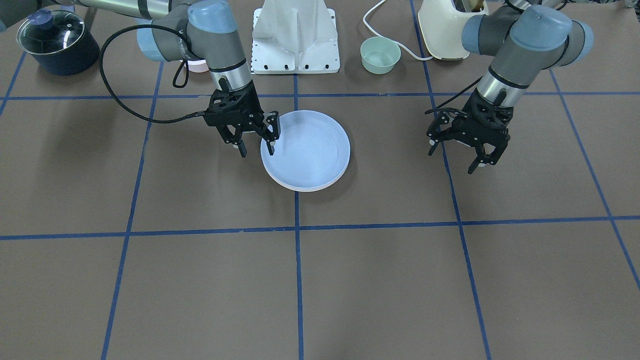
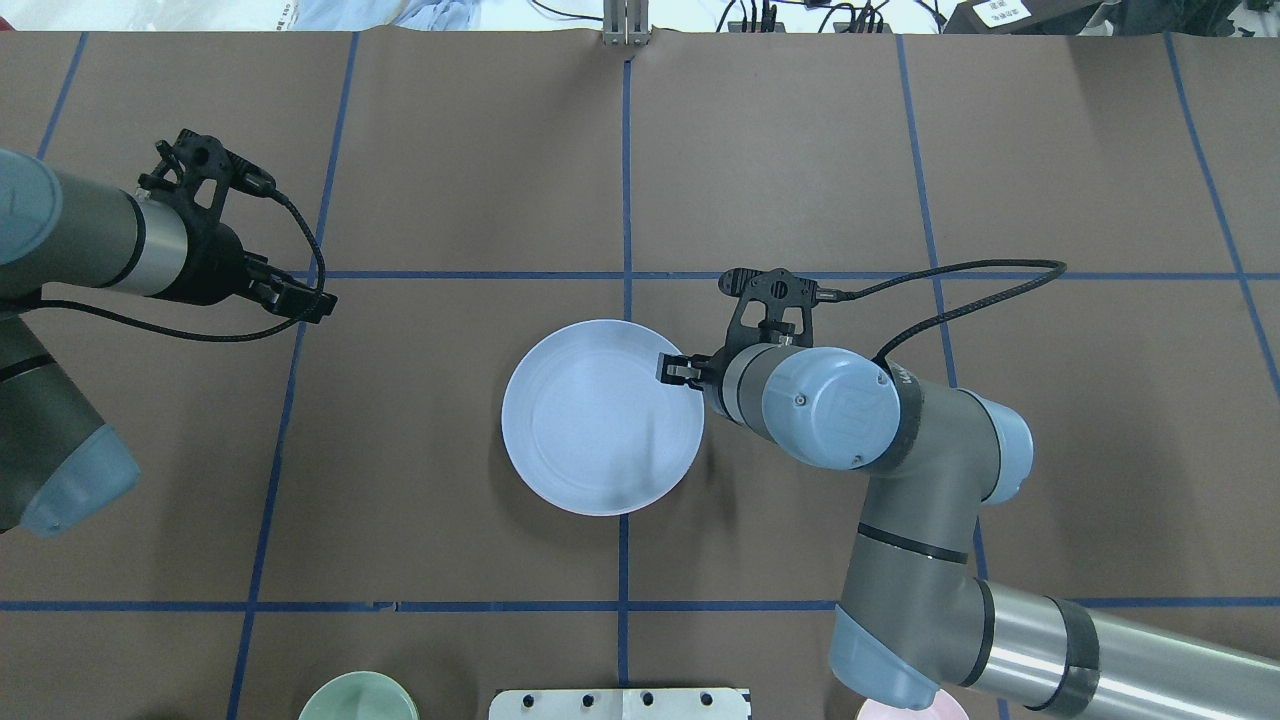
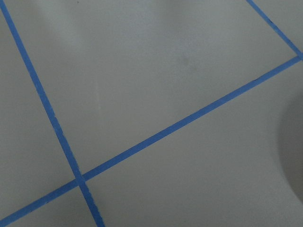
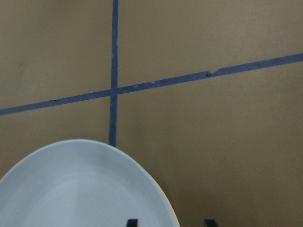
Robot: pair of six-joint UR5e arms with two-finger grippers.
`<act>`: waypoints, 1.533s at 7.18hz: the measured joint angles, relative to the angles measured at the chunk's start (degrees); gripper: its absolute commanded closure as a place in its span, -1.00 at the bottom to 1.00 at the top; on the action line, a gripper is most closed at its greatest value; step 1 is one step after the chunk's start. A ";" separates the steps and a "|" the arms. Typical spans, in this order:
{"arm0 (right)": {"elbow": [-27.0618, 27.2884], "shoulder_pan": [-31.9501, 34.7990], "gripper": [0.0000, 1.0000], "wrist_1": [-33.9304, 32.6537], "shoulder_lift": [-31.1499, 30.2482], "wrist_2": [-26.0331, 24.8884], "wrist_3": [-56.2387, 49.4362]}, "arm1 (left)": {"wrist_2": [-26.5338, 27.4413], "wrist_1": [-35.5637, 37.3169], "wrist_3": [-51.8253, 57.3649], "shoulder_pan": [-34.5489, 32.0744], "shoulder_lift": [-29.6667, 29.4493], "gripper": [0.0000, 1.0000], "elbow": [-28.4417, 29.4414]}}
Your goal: Stack three plates with pink and blue
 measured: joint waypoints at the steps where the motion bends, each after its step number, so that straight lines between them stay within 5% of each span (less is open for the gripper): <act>1: 1.58 3.94 -1.00 -4.04 0.18 5.00 -2.30 | -0.03 0.00 0.12 -0.11 0.02 -1.00 -0.04; 3: 2.73 15.27 -1.00 -8.62 -2.06 17.16 -17.44 | -0.11 0.08 0.19 -0.60 0.47 -1.00 -0.28; 6: 1.47 37.53 -1.00 -9.81 -14.74 34.76 -55.96 | 0.26 0.45 0.96 -3.00 1.99 -1.00 0.12; 9: -2.57 54.04 -1.00 -9.41 -28.05 44.72 -84.55 | -0.62 0.89 7.30 -7.27 4.44 -1.00 0.46; 11: -3.17 57.78 -1.00 -7.25 -37.18 46.45 -88.25 | -10.97 0.92 12.61 -15.69 6.38 -1.00 5.98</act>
